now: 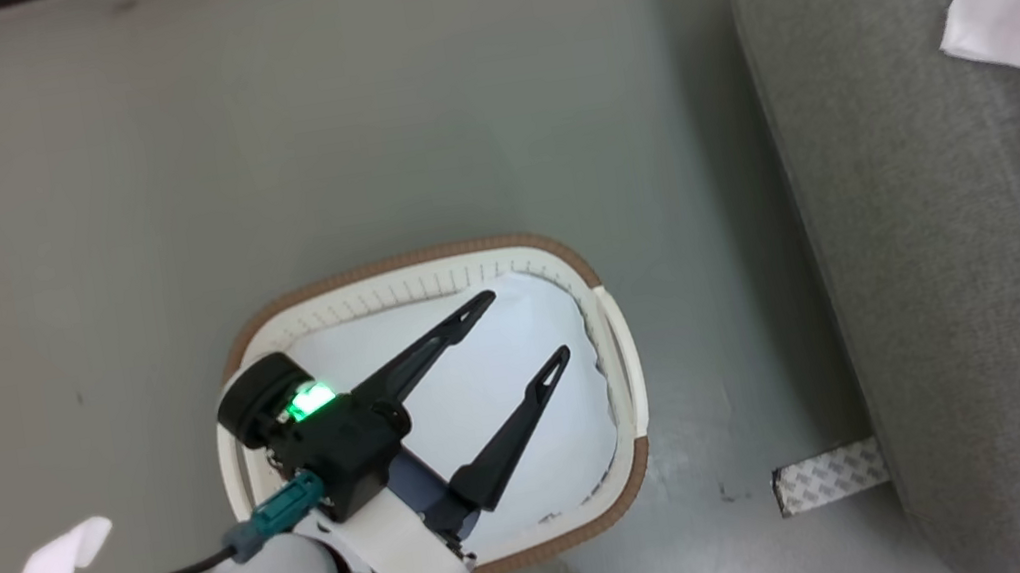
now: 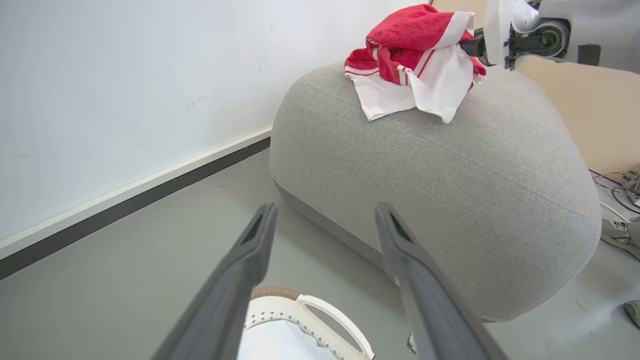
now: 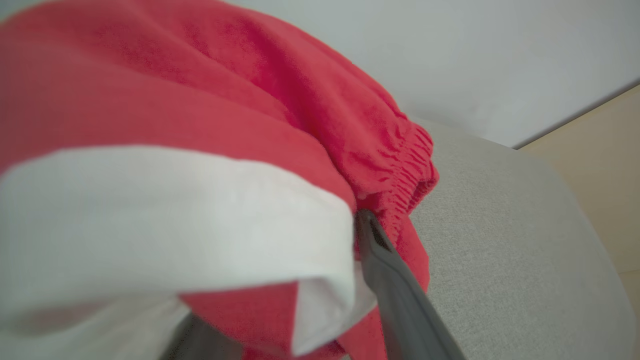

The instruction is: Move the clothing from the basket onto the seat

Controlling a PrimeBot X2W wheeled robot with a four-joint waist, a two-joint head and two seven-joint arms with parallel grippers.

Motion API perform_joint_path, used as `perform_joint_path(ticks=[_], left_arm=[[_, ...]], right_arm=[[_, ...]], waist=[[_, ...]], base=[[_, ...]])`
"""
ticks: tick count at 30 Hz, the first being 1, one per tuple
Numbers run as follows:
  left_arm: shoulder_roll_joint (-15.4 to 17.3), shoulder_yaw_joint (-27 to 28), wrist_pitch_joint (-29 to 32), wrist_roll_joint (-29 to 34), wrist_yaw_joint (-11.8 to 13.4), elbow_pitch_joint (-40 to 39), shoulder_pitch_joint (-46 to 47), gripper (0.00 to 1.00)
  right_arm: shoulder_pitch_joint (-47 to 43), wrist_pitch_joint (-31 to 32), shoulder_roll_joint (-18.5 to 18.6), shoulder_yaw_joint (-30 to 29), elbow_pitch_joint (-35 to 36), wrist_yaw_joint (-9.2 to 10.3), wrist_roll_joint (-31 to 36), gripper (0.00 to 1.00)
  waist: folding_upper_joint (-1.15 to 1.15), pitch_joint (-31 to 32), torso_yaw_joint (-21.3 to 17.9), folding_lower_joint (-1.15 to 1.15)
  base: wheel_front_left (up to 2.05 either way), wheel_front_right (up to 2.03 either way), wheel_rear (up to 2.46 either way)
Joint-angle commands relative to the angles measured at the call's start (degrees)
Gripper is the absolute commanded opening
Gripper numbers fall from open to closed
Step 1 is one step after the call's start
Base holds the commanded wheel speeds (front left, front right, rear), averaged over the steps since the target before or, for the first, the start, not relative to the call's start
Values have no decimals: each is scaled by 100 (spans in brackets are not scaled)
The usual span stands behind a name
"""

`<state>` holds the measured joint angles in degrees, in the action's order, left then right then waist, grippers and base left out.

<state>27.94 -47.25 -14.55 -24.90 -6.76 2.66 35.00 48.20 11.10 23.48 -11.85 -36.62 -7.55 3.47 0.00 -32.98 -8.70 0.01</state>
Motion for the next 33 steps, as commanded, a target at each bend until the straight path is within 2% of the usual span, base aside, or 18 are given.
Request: perform_joint_path(ticks=[1,4,9,15,19,23,27,30,33], left_arm=[[-48,-6,-17,-61,28,94,-103,100],[-105,6,-26,-107,71,185,-164,100],[-283,125,-54,-303,206,447,-379,100],[-461,410,-59,-501,410,716,-693,100],[-551,705,-62,-557,567,804,-890,100],[-656,1090,-63,-634,725,873,-1114,100],[-669,1550,-60,-583,864,998,-1377,100],[-722,1948,-60,-630,911,1075,-1592,100],[-759,2289,-61,-657,836,1181,-1819,100]], right_arm=[[-21,85,32,202,-70,12,-193,100],[-136,186,114,495,-69,12,-343,100],[-557,408,568,1308,160,12,-969,100],[-1116,507,1216,1971,936,12,-1683,100],[-1393,394,1340,2106,1559,12,-2072,100],[-1709,184,1276,2097,1996,12,-2254,100],[-2045,-165,972,1976,2290,13,-2403,100],[-2300,-477,636,1847,2465,13,-2309,100],[-2587,-837,215,1754,2586,13,-2181,100]], waist=[[0,334,-75,-1],[0,575,-96,-1],[0,1260,-78,-1],[0,2104,30,-1],[0,2603,140,-1],[0,3004,286,-1],[0,3237,394,-1],[0,3305,419,-1],[0,3361,444,-1]], base=[[0,0,0],[0,0,0],[0,0,0],[0,0,0],[0,0,0],[0,0,0],[0,0,0],[0,0,0],[0,0,0]])
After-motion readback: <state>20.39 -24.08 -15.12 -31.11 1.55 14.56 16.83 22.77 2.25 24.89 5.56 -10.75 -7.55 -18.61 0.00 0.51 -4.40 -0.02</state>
